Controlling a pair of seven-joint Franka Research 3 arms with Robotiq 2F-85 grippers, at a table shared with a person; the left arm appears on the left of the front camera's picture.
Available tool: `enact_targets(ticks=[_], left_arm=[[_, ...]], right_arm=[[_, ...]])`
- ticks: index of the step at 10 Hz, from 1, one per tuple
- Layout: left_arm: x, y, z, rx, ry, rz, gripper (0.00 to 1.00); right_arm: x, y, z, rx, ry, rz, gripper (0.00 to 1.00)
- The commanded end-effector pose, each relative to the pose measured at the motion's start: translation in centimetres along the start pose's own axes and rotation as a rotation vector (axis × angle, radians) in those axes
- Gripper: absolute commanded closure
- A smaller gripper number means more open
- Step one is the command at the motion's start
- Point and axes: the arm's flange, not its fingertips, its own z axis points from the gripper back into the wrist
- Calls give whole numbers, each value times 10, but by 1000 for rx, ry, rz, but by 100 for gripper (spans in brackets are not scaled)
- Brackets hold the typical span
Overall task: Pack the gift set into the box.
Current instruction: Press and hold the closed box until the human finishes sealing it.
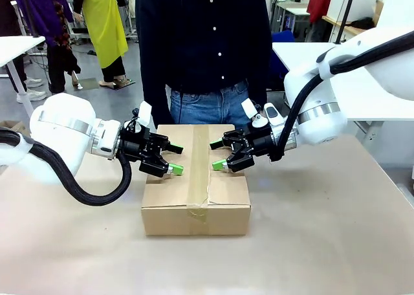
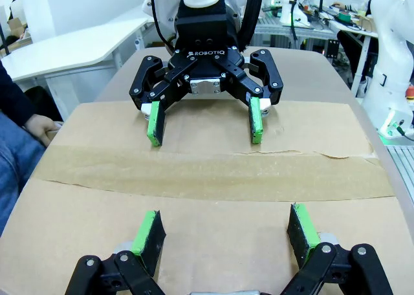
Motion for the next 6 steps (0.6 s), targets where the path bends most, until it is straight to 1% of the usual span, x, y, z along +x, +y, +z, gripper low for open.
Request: enact_targets(ticks=[1,2,3,4,5,6], left_arm=[[0,0,0,0,0,0,0],[12,-13,24,-125,-68,36,0],[52,-42,83,-157,-113,-33,0],[72,-65,142,-140,-202,-129,0],[65,-71,190,-82,-267,-130,0],[33,-73,227,-23,-307,-102,0]], right_arm=[[0,0,0,0,0,0,0],[11,5,-5,30,9,-17,0],[61,48,34,31,-60,167,0],[86,86,92,-30,-89,193,0],[79,106,152,-110,-133,129,0],[45,127,208,-173,-190,64,0]])
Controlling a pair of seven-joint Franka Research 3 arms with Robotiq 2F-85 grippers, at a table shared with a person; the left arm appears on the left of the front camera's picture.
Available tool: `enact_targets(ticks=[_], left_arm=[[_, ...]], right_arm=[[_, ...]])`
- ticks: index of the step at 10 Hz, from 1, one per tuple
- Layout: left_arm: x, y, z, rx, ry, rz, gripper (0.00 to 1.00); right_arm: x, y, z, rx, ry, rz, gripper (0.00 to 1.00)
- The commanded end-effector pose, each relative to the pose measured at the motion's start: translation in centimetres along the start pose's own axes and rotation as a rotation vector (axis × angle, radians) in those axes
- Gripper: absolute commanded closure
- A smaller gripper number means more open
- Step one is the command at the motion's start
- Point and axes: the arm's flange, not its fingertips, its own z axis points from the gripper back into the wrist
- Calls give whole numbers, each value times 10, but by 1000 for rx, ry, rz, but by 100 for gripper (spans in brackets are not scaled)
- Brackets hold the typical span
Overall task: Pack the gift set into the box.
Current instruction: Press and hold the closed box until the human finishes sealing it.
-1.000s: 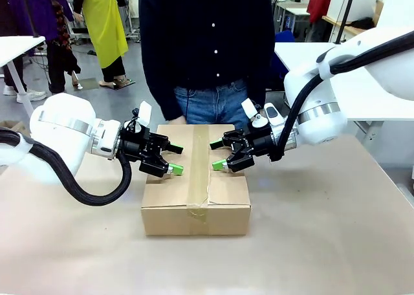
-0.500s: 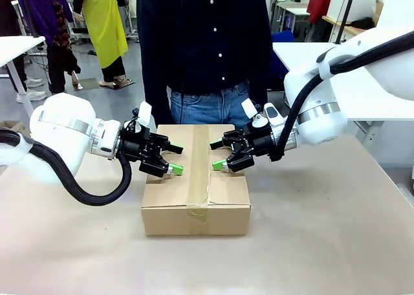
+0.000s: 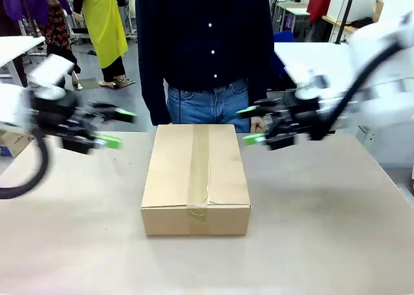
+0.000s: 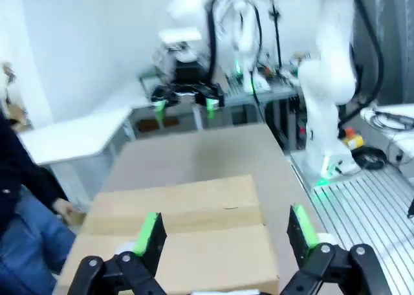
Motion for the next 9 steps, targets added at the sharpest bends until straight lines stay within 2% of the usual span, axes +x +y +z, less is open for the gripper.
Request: enact_targets(ticks=[1,2,3,4,9], left_arm=[[-53,-10,81,182,-43,61,0],[-82,-15,106,278,-121,105,0],[-104,-15,115,383,-167,183,0],[-37,-30,99,202,-64,67,0],[-37,-30,99,202,-64,67,0]], right_arm=[[-43,44,116,-142,-44,-124,0],[-73,55,145,-228,-118,-178,0],[-97,54,155,-368,-162,-245,0],[-35,43,122,-173,-65,-101,0],[-35,43,122,-173,-65,-101,0]])
